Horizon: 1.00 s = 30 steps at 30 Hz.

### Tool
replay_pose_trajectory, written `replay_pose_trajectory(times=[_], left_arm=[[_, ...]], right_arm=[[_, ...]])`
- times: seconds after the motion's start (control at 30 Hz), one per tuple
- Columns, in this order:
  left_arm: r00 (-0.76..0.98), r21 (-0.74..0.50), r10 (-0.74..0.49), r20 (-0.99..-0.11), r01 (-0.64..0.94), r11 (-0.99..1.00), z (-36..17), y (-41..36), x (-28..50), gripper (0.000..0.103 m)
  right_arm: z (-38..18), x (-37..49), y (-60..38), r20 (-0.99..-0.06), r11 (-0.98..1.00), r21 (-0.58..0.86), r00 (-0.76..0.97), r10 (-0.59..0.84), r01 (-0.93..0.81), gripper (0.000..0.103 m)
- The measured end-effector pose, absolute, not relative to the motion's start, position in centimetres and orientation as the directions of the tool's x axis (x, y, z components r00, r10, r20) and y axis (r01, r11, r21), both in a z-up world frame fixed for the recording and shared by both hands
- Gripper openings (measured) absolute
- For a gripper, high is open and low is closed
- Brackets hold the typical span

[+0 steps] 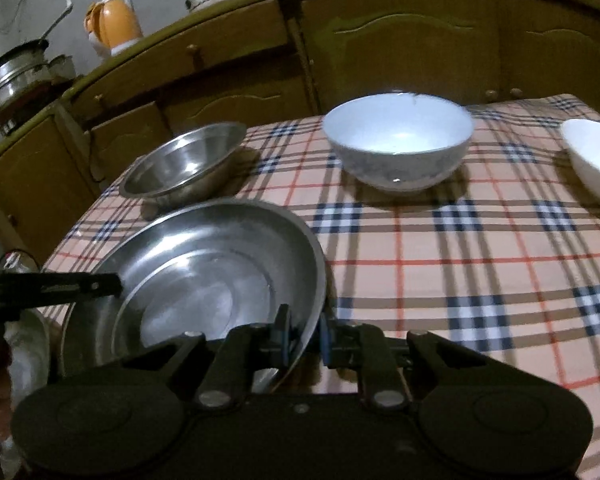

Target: Organize plates and bowls

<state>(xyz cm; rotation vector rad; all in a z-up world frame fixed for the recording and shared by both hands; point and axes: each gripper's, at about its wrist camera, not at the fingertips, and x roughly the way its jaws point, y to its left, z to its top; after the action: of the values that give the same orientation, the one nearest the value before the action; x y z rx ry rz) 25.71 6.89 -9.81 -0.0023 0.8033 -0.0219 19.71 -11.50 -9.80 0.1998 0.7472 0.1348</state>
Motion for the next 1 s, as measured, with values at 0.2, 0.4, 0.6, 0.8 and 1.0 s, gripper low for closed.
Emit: replay_pose_trajectory(times=[0.2,0.4,0.6,0.8,1.0], left_arm=[[0.732,-0.037,-0.058,-0.679,0.046,0.998,-7.4,5.3,22.4,0.020],[0.766,-0.039,-0.093,-0.636,0.088,0.995,-4.6,2.4,17.3,0.020],[0.777,-0.037,-0.135,-0.615,0.142,0.989,-3.8,-0.9,12.7,0.020],[0.751,-0.061,-0.175,-0.637,0.178,0.982,-5.5,-3.1,10.4,0.020],[0.740,-0.038,-0.168,-0.651,0.190,0.981,-7.5,-4.1,9.7,0.020]], right_arm=[[-7.1,16.6,-13.5,-0.621,0.977,0.206,0.765,0.169,-0.049,0.019],[-3.9,11.7,-16.0,-0.579,0.983,0.178,0.805,0.131,-0.032,0.019],[-2.1,6.1,-19.1,-0.563,0.990,0.141,0.823,0.076,0.004,0.019],[-2.8,2.0,-21.6,-0.574,0.993,0.110,0.818,0.030,0.041,0.020],[-5.3,1.2,-22.6,-0.598,0.991,0.123,0.801,0.029,0.056,0.020]])
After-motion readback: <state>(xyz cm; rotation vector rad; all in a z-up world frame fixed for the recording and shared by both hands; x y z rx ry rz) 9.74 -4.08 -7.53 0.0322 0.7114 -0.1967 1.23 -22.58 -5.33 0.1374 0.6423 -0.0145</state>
